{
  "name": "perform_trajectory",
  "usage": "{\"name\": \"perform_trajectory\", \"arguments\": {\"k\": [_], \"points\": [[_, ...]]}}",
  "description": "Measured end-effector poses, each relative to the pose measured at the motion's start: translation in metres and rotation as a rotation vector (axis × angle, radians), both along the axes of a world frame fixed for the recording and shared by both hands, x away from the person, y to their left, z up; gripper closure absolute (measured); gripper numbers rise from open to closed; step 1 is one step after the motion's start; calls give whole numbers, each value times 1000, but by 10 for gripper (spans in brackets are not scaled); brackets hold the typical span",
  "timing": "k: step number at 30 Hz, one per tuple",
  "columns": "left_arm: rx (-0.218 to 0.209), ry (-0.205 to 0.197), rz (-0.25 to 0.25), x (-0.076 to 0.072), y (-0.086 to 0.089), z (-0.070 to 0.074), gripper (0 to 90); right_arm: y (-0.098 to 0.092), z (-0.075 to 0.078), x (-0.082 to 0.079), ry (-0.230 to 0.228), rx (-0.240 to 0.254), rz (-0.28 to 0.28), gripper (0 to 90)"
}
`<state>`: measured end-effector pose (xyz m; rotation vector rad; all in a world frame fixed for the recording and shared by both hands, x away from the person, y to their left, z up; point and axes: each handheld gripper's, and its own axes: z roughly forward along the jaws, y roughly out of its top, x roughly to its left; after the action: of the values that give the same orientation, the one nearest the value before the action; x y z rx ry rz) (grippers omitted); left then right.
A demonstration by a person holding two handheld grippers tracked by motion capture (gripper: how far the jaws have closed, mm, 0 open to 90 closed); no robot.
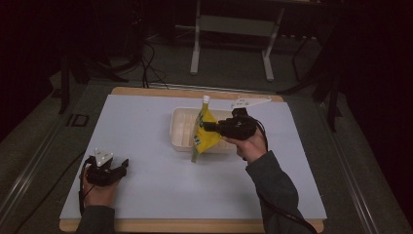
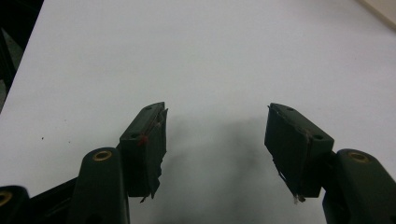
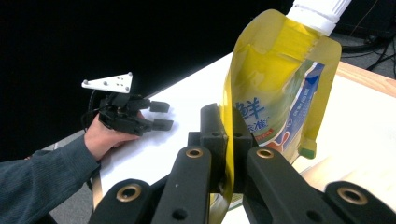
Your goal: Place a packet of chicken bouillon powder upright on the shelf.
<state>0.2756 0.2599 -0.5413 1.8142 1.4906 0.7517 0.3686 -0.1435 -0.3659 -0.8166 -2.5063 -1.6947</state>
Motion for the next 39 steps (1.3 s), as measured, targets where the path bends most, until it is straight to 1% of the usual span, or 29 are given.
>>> {"name": "perform_trajectory", "arguments": {"k": [2, 5, 10, 23, 27, 30, 34, 36, 39], "points": [[-1, 0, 1, 0, 0, 0, 384, 0, 0, 2, -4, -3, -4, 898], [-3, -2, 1, 0, 0, 0, 383, 1, 2, 5, -5, 7, -14, 899], [-4, -1, 0, 0, 0, 0, 382, 3, 5, 9, -11, 2, -31, 899], [-4, -2, 0, 0, 0, 0, 383, 5, 9, 14, -23, 8, -40, 899], [-5, -2, -1, 0, 0, 0, 383, 8, 9, 17, -33, -7, -51, 899], [-6, -3, 0, 0, 0, 0, 383, 11, 8, 19, -47, -28, -61, 899], [-9, -2, 0, 0, 1, 0, 383, 15, 7, 22, -60, -40, -71, 899], [-8, -2, 0, 0, 1, 0, 383, 15, 7, 23, -59, -39, -74, 899], [-8, -1, -1, 0, 0, 0, 382, 16, 5, 28, -61, -37, -91, 899]]}}
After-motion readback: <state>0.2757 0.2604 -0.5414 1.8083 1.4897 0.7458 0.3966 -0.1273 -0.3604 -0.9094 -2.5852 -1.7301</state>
